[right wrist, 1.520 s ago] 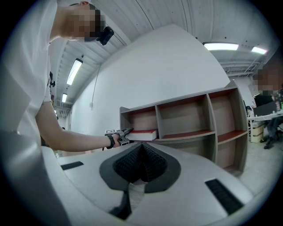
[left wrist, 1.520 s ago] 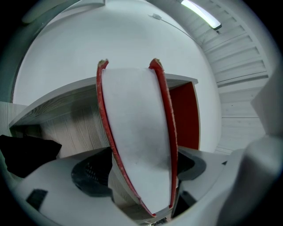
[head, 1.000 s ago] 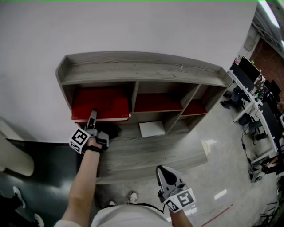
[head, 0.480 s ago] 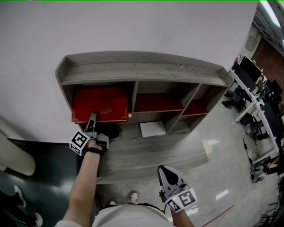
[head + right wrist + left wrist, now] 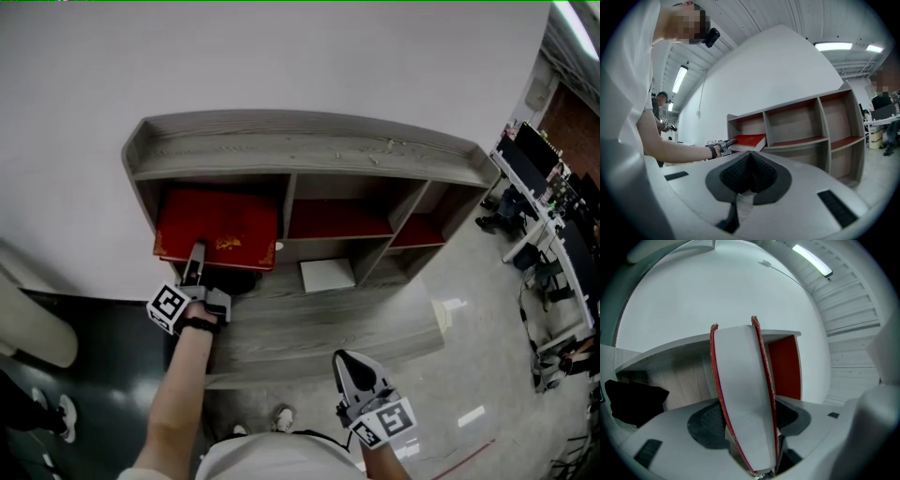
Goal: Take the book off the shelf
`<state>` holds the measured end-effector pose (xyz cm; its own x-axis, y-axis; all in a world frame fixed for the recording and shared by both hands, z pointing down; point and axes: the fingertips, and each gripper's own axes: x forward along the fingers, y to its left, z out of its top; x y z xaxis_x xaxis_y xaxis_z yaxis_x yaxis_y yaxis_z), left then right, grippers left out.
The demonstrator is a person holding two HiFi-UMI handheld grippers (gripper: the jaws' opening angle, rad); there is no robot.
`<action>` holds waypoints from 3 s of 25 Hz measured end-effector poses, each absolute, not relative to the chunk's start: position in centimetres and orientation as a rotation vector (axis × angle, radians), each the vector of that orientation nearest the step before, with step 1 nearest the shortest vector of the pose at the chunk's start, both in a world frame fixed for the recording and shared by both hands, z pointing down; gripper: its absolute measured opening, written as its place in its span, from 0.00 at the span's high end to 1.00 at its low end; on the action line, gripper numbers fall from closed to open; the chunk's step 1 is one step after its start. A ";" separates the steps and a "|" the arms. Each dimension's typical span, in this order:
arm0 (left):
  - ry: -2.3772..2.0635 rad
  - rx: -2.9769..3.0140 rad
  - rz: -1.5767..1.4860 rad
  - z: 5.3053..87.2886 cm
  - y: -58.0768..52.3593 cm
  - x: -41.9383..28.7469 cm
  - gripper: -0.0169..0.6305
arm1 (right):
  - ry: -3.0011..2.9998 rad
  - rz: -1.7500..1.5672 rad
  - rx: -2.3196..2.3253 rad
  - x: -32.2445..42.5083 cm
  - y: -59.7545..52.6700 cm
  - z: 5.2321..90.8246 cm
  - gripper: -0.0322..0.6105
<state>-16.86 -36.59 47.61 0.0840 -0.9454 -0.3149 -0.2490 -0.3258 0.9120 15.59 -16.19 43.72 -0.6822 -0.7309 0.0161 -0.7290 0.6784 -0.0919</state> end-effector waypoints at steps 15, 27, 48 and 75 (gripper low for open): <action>-1.177 1.644 -1.353 47.2 -36.4 -16.7 0.57 | 2.863 -0.135 -1.220 16.0 -16.9 43.8 0.91; -1.243 1.726 -1.425 44.4 -35.3 -17.4 0.59 | 2.839 -0.110 -1.204 16.9 -17.4 43.3 0.91; -1.247 1.864 -1.397 42.1 -30.7 -18.0 0.61 | 2.861 -0.141 -1.101 14.2 -16.3 43.7 0.91; -1.464 2.179 -1.025 42.0 -20.9 -19.9 0.61 | 2.838 -0.088 -1.204 14.1 -17.0 42.8 0.91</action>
